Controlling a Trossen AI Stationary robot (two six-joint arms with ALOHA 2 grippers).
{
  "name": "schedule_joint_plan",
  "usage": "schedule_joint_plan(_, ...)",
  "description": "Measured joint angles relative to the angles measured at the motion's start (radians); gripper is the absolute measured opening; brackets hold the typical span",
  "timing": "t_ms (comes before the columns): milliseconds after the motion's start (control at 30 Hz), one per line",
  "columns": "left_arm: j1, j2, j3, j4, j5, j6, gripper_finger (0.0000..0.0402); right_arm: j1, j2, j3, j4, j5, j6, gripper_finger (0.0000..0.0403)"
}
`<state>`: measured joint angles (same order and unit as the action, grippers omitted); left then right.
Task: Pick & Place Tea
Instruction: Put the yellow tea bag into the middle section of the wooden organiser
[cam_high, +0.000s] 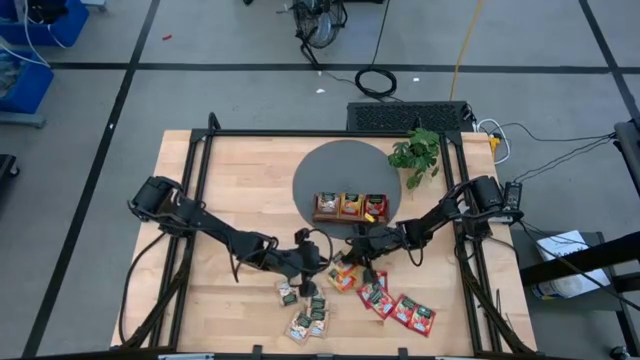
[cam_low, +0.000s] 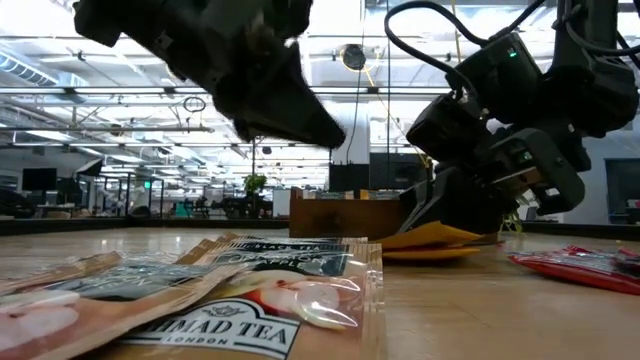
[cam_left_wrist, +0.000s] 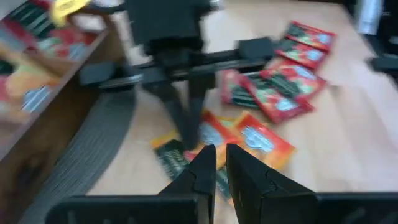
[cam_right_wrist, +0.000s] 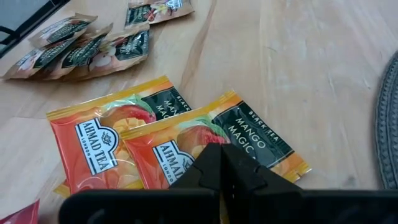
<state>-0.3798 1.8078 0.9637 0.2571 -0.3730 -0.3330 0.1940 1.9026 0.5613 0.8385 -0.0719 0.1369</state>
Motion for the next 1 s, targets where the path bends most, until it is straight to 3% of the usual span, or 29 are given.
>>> schedule_joint_plan(400,0.057,0.113,0.003,0.035,0.033,-0.198,0.0042,0.012,0.000,0.000,0.032,0.052,-0.036,0.0000)
schedule_joint_plan(1000,0.072,0.117,0.002,0.035,0.035,-0.194,0.0042,0.114,-0.148,-0.002,-0.029,0.154,-0.210,0.0000)
